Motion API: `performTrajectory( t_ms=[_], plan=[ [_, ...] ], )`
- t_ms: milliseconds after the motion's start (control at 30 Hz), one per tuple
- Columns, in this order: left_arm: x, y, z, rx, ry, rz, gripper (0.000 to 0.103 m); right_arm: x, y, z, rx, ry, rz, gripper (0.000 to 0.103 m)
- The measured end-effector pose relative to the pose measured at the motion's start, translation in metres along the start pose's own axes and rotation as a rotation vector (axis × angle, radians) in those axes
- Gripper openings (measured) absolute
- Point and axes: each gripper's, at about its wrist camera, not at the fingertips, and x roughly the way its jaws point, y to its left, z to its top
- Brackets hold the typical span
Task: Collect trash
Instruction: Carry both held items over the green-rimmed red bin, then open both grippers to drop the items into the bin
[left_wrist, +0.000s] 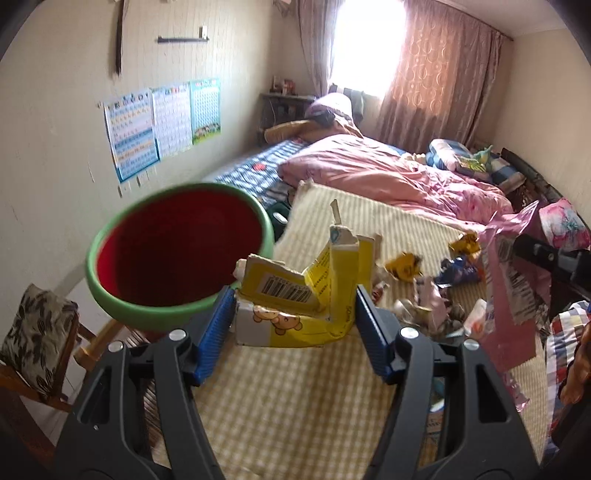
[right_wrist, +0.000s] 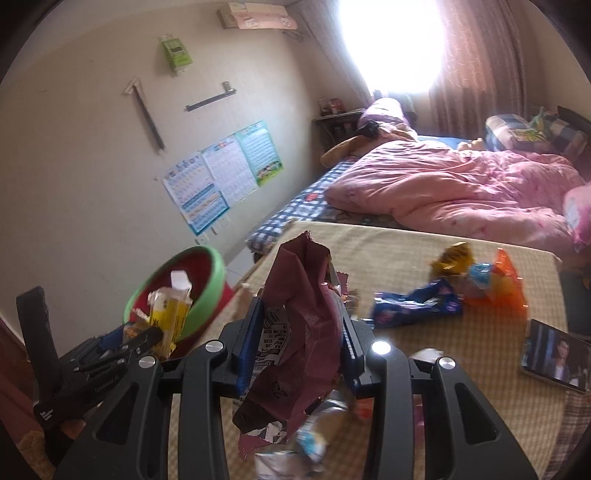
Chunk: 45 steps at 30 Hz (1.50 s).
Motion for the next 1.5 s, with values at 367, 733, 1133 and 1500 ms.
performTrajectory(
  t_ms=[367, 733, 1133, 1500],
  plan=[
    [0.01, 0.065, 0.015, -0.032, -0.003, 0.074, 0.063, 0.055, 0.067, 0.013, -0.003, 0.073, 0.146, 0.037],
    [0.033, 0.117, 0.031, -0.022, 0.012, 0.084, 0.063, 0.117, 0.135, 0.036, -0.007, 0.083, 0.203, 0.037],
    [0.058, 0.142, 0.04, 0.004, 0.037, 0.066, 0.066, 0.155, 0.158, 0.044, 0.016, 0.084, 0.173, 0.039],
    [0.06, 0.144, 0.042, -0.014, 0.026, 0.079, 0.083, 0.148, 0.165, 0.049, 0.012, 0.057, 0.162, 0.058]
  ],
)
